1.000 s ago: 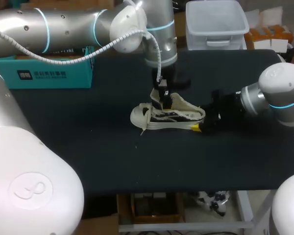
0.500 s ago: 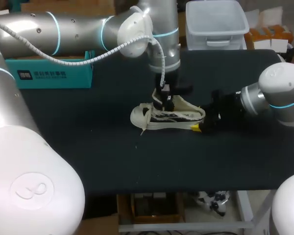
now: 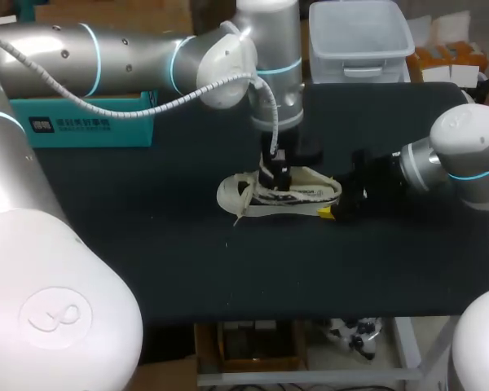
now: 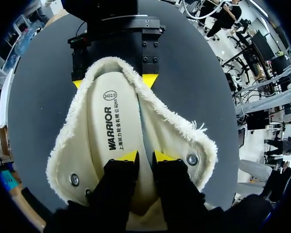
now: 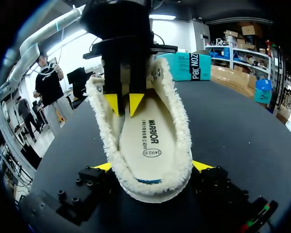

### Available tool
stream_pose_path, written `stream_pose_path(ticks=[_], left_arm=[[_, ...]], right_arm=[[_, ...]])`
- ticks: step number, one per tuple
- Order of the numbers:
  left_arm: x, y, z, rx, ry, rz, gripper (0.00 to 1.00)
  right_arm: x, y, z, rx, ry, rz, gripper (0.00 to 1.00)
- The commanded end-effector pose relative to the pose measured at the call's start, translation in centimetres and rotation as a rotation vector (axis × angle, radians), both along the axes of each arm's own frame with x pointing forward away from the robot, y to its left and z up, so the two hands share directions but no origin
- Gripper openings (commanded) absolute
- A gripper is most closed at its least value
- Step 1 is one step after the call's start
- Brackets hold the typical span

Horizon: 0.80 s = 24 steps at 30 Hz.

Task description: Open the shoe tongue, take the insole out of the shoe, put the insole back into the shoe, and pack the shoe into the shoebox

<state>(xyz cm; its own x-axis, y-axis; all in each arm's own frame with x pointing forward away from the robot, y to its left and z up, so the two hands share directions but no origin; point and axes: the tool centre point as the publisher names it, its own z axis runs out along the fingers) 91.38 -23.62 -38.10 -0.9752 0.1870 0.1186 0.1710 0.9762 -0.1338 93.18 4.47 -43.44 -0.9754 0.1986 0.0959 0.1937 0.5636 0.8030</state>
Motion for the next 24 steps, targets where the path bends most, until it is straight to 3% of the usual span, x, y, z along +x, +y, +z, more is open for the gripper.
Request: stream_pose_path(ticks=[1,8,24], left_arm=[[-0.4,-0.1,-0.7,0.004,-0.012,0.007,0.28],[-0.4,-0.4,-1.6,0.010,-0.064,0.029,0.31],[1.7,-1.2,-4.7,0.020,-0.204,0.072,0.36]], right_arm=[[-0.1,-0.4,-1.1,0.003,0.001,0.000,0.00],[-0.1,-0.4,-1.1,0.003,0.001,0.000,0.00],[-0.1,-0.4,-1.1,0.003,0.001,0.000,0.00]])
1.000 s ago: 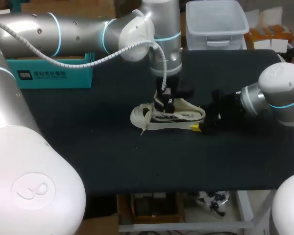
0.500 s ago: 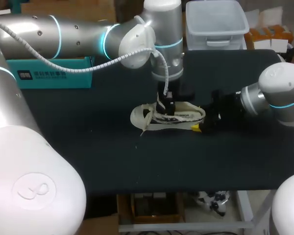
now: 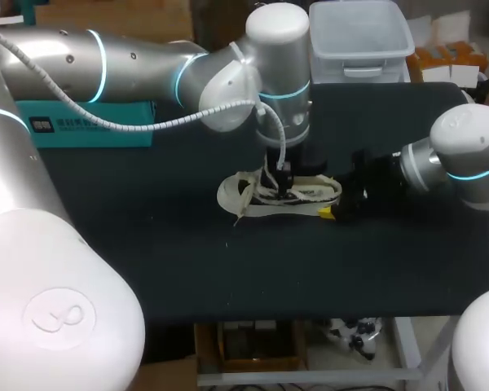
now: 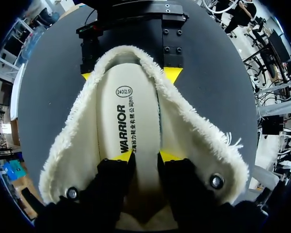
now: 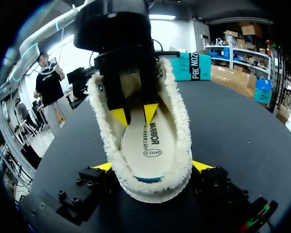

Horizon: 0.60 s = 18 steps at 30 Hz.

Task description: Open the shoe tongue, take the insole out of the shoe, put the insole back into the shoe, and pack the shoe into the shoebox

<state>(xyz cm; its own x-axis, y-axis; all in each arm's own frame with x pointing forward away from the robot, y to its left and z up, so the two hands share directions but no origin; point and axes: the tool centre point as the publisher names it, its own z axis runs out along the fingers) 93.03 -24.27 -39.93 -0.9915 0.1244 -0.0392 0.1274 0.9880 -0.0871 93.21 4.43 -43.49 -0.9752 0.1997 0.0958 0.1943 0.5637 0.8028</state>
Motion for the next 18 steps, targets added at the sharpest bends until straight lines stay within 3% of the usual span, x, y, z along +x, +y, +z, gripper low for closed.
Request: stream_pose_path(ticks=[1,18], left_arm=[[0.2,-0.7,-3.1,-0.002,-0.051,0.009,0.36],[3.0,-2.3,-4.5,-0.023,-0.215,0.027,0.36]], right_arm=[[-0.2,-0.4,-1.1,0.003,0.001,0.001,0.00],[-0.2,-0.4,-1.1,0.003,0.001,0.001,0.00]])
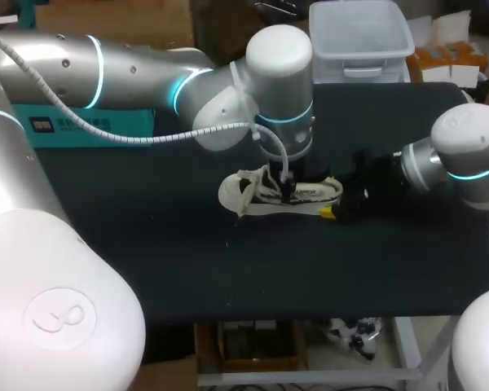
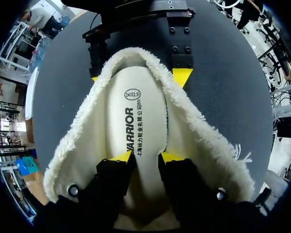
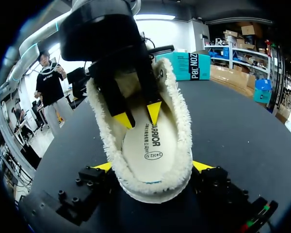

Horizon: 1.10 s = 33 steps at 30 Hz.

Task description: Open the shoe tongue, take the insole out of the shoe, put the insole back into the shoe, and pack the shoe into the shoebox

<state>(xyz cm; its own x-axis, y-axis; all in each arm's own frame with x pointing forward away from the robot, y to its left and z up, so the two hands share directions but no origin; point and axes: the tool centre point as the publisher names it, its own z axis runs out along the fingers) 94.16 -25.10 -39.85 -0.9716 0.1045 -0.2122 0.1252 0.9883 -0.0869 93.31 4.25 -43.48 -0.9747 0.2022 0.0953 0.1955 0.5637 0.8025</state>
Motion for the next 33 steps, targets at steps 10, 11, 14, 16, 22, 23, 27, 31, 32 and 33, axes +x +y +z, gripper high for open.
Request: stream_pose_path(ticks=[10,11,14,16,22,23,27,31,32,33], left_arm=[[4.2,-2.0,-4.9,-0.022,-0.106,0.023,0.36],[4.3,-2.0,-4.9,-0.023,-0.108,0.021,0.36],[4.8,-2.3,-5.1,-0.027,-0.119,0.013,0.37],[5.1,-2.4,-5.2,-0.028,-0.123,0.009,0.37],[6.0,-2.9,-5.8,-0.033,-0.121,0.002,0.12],[6.1,-3.0,-5.7,-0.036,-0.116,0.000,0.00],[6.3,-2.9,-4.6,-0.054,-0.098,-0.010,0.00],[6.1,-2.6,-2.7,-0.075,-0.071,-0.024,0.00],[5.9,-2.5,-2.0,-0.089,-0.059,-0.022,0.00],[5.8,-2.4,-1.4,-0.094,-0.026,-0.034,0.00]], right_arm=[[-0.3,-0.2,-1.1,0.004,0.002,0.003,0.00],[-0.3,-0.2,-1.1,0.004,0.002,0.003,0.00],[-0.3,-0.2,-1.1,0.004,0.002,0.003,0.00],[-0.3,-0.2,-1.1,0.004,0.002,0.003,0.00],[-0.3,-0.2,-1.1,0.004,0.002,0.003,0.00],[-0.3,-0.2,-1.1,0.004,0.002,0.003,0.00],[-0.3,-0.2,-1.1,0.004,0.002,0.003,0.00],[-0.3,-0.2,-1.1,0.004,0.002,0.003,0.00],[-0.3,-0.2,-1.1,0.004,0.002,0.003,0.00],[-0.3,-0.2,-1.1,0.004,0.002,0.003,0.00]])
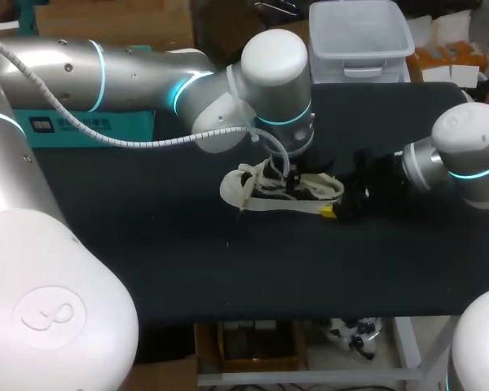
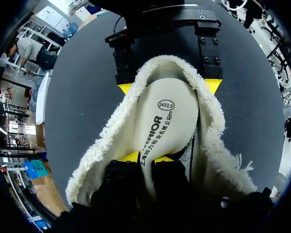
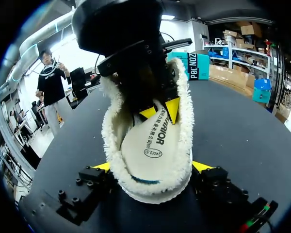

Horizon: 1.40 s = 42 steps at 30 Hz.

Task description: Open the shoe tongue, take the insole out of the shoe, put the insole back into the shoe, and pack the shoe into the shoebox

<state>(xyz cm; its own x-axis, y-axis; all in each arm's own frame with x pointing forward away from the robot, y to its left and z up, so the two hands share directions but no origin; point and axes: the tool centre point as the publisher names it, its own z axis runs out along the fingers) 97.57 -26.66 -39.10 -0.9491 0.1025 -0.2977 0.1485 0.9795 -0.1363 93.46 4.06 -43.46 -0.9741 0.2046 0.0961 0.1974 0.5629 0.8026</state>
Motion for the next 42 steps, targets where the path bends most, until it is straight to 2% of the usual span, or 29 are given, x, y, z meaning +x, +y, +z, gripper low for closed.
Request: stream_pose_path(ticks=[1,2,3,12,16,28,37,42], left_arm=[[2.2,-0.7,-1.6,-0.035,0.061,-0.025,0.00],[2.0,-0.6,-1.1,-0.044,0.070,-0.025,0.00],[1.9,-0.5,-0.6,-0.046,0.104,-0.041,0.00],[0.0,0.1,3.8,-0.109,0.292,-0.110,0.00],[-0.8,-0.1,5.2,-0.140,0.345,-0.131,0.00],[-3.8,-1.4,8.2,-0.247,0.458,-0.222,0.00],[-6.2,-2.4,11.8,-0.338,0.523,-0.314,0.00],[-7.0,-2.1,13.8,-0.388,0.594,-0.375,0.00]], right_arm=[[-0.4,0.0,-1.1,0.004,0.001,0.006,0.00],[-0.4,0.0,-1.1,0.004,0.001,0.006,0.00],[-0.4,0.0,-1.1,0.004,0.001,0.006,0.00],[-0.4,0.0,-1.1,0.004,0.001,0.006,0.00],[-0.4,0.0,-1.1,0.004,0.001,0.006,0.00],[-0.4,0.0,-1.1,0.004,0.001,0.006,0.00],[-0.4,0.0,-1.1,0.004,0.001,0.006,0.00],[-0.5,-0.2,-1.0,0.004,0.003,0.007,0.00]])
